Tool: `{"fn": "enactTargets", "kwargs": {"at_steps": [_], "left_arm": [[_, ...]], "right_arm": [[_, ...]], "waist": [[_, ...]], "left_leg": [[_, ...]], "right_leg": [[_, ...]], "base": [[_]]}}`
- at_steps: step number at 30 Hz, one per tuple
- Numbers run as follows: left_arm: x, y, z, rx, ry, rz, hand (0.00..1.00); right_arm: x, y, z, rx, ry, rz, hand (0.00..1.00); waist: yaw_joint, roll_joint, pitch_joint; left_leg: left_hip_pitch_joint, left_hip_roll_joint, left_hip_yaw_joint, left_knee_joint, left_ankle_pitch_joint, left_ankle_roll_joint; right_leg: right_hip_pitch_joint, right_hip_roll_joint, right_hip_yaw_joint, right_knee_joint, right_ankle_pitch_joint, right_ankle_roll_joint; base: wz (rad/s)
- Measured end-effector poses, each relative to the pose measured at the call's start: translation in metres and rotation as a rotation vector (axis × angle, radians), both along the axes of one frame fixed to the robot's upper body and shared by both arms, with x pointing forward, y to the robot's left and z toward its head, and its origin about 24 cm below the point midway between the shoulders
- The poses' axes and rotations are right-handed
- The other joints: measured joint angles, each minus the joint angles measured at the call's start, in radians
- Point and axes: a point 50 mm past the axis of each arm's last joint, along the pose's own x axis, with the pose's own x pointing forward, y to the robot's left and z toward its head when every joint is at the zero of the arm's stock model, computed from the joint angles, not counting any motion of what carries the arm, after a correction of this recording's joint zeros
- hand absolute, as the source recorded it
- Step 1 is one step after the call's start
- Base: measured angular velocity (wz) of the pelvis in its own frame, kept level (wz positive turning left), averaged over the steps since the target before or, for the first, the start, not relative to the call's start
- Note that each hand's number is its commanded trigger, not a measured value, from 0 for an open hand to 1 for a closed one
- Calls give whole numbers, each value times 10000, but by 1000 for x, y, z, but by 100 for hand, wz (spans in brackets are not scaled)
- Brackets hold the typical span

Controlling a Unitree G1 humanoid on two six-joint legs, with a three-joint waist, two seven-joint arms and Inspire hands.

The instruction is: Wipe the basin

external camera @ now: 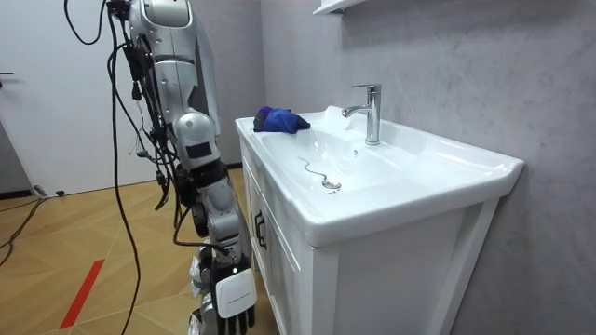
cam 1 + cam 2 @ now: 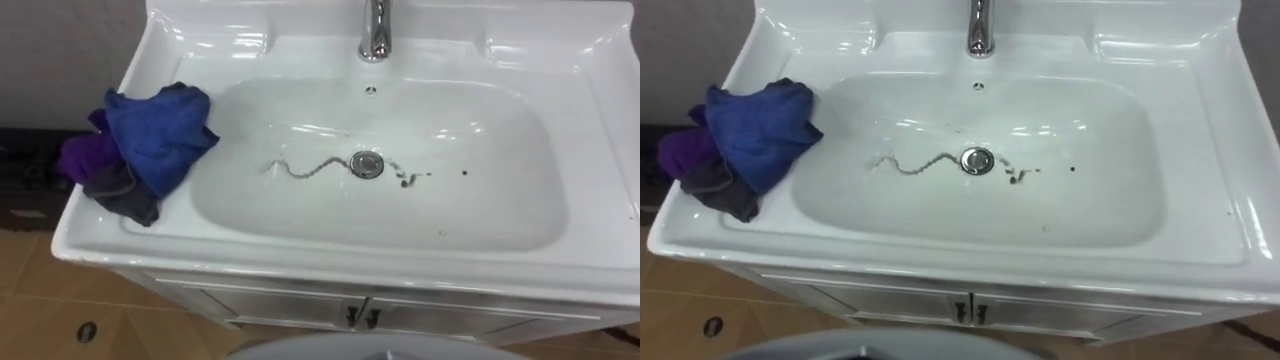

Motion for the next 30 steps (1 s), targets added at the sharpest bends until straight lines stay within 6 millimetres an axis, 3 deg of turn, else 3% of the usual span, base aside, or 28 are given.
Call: {"fn": "enactTargets", "kwargs": {"at_steps": [5, 9, 13, 23, 30], "left_arm": [[-17, 14, 8, 1444, -34, 1841, 0], [-16, 21, 12, 2225, -174, 2092, 0], [-11, 40, 22, 3788, -579, 2540, 0], [29, 106, 73, 7894, -2782, 3990, 0], [57, 141, 125, 10322, -4796, 4993, 0]], "right_arm": [[2, -7, 2, -317, -309, -42, 0], [4, -14, 4, -457, -612, -249, 0], [6, -20, 6, -595, -923, -477, 0], [2, -43, 16, -1528, -1435, -756, 0], [-3, -45, 17, -1637, -1525, -696, 0]], "waist": [[-32, 134, 19], [-40, 276, 7], [-30, 354, -15], [507, 688, -242], [837, 794, -221]], "left_leg": [[-26, -10, -133, 59, -4, -2], [-170, -46, -264, 143, 7, -11], [-198, -61, -368, 127, 20, -26], [-325, -100, -467, 134, 29, -23], [-344, -145, -567, 145, 35, -14]], "right_leg": [[67, -10, -132, -41, -1, -1], [86, -16, -218, -183, -9, -18], [86, -11, -264, -182, -24, -33], [-110, -45, -341, -134, -42, -13], [-99, -80, -405, -147, -50, -1]], "base": [[8], [10], [6], [2], [1]]}}
